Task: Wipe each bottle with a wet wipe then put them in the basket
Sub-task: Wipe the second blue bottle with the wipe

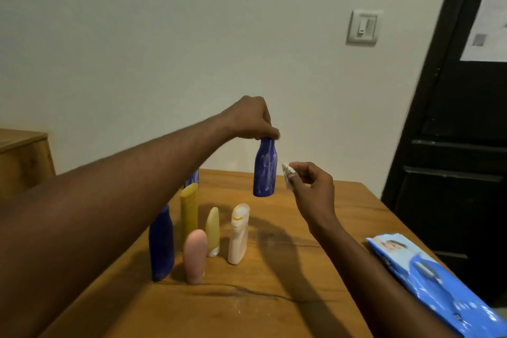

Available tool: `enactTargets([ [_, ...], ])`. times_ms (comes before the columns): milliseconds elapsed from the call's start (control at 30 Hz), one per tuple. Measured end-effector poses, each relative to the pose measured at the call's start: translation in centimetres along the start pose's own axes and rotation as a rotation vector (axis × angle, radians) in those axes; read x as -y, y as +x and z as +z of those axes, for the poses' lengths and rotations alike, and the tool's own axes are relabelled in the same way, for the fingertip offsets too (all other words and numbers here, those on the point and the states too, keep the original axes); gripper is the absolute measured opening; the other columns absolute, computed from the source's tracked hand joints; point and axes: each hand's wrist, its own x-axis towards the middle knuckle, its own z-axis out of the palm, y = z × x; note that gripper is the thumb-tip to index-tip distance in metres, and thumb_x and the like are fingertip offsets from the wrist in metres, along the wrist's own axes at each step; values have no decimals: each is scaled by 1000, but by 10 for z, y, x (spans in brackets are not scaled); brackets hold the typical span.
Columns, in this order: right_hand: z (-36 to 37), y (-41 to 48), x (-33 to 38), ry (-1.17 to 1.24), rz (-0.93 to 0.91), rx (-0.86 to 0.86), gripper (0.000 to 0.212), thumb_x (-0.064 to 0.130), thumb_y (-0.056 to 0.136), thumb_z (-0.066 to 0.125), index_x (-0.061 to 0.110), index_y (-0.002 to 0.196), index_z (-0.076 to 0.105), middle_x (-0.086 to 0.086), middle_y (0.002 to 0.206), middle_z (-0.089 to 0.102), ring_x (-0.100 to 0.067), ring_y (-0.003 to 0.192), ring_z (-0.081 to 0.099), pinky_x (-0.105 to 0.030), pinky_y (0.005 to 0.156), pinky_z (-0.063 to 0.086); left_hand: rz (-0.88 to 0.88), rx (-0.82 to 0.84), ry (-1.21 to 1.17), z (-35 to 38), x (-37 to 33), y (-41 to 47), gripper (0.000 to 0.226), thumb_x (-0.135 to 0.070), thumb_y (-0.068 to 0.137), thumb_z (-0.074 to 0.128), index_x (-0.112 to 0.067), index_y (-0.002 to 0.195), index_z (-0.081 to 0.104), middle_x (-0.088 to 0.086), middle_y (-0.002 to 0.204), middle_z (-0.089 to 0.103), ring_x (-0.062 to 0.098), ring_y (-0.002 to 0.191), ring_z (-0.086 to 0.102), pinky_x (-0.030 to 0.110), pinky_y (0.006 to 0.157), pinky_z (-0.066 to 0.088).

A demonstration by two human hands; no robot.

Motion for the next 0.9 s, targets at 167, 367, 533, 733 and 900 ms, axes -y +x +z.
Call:
enactTargets([
  [167, -43, -43, 17, 8, 23, -64, 21, 13, 99, 65, 19, 118, 70, 8, 106, 71, -6, 101, 65, -20, 82, 54, -3, 76, -44, 16, -59, -40, 26, -38, 84, 77, -12, 86, 80, -1, 77, 75, 13, 78, 72, 24, 66, 54],
  [367, -77, -107, 9, 52, 113, -72, 16, 17, 99, 65, 29, 108, 71, 11, 98, 74, -2, 93, 69, -26, 80, 59, -39, 117, -63, 55, -104, -90, 28, -39, 82, 78, -11, 85, 77, -1, 75, 73, 12, 72, 69, 25, 60, 52],
  [533, -92, -145, 2, 33, 168, -100, 18, 17, 98, 67, 34, 100, 70, 15, 96, 74, 1, 95, 67, -24, 82, 57, -87, 90, -108, 85, -117, -122, 26, -39, 80, 79, -13, 80, 77, -2, 70, 70, 11, 63, 66, 23, 51, 48],
  [733, -93, -164, -4, 75, 250, -117, 17, 22, 97, 68, 27, 112, 73, 13, 105, 74, -6, 103, 67, -32, 86, 61, -132, 36, -169, 104, -116, -141, 34, -45, 80, 78, -11, 74, 76, 3, 69, 71, 17, 65, 68, 31, 60, 54],
  [900, -88, -172, -1, 182, 313, -124, 21, 26, 101, 61, 27, 120, 71, 13, 114, 70, -7, 109, 64, -31, 85, 59, -115, 27, -214, 106, -110, -143, 38, -52, 81, 76, -13, 83, 79, -3, 83, 74, 10, 68, 69, 30, 66, 59],
])
